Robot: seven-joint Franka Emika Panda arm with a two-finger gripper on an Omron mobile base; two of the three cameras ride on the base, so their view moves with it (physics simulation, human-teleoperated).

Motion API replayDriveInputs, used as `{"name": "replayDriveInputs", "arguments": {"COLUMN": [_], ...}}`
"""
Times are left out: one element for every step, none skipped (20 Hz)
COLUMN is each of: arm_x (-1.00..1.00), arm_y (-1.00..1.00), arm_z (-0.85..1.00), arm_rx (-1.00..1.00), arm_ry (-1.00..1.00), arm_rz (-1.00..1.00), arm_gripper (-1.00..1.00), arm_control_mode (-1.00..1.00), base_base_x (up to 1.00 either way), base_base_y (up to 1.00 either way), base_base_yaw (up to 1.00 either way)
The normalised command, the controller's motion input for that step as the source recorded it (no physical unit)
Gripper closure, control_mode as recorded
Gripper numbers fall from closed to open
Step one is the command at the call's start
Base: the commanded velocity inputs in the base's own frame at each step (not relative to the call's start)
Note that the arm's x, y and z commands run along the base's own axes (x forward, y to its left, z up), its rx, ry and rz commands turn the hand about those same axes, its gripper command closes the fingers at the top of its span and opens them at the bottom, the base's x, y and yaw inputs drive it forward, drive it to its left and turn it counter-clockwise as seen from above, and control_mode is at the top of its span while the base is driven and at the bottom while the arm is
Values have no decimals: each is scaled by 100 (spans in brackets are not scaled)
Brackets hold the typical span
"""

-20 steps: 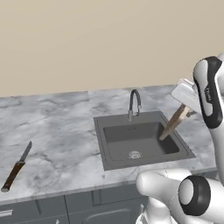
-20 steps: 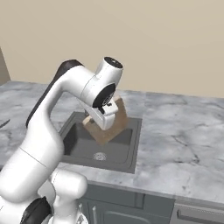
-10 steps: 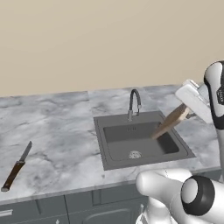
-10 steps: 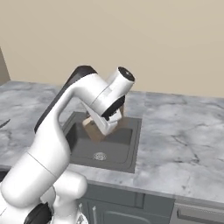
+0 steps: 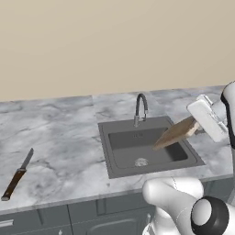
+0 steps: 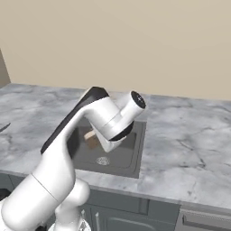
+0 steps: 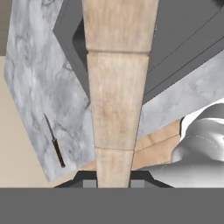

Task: Move the cutting board and knife to the sink. Then move spray from the cabinet to the counter.

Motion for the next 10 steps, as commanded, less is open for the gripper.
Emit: {"name": "replayDriveInputs", "arguments": {"arm_x": [0,1,2,4,5,6,4,4,5,4], "arm_y": [0,0,0,0,0,0,0,0,0,0], "arm_z": [-14,-11,-8,-9,-12,-21,-24,-26,-26,-27], "arm_rx": [4,0,0,0,0,0,0,0,0,1], "arm_ry": [1,7,3,4,4,5,3,2,0,0], "arm_rz": [0,0,0,0,0,0,0,0,0,0], "arm_gripper": [100,100,100,100,100,100,100,100,100,100], "arm_control_mode": [-100,-100,-100,-100,-100,-100,-100,-100,-100,-100], "base_base_x": [0,0,0,0,0,0,0,0,0,0], "base_base_y": [0,0,0,0,0,0,0,0,0,0], "base_base_yaw": [0,0,0,0,0,0,0,0,0,0]}}
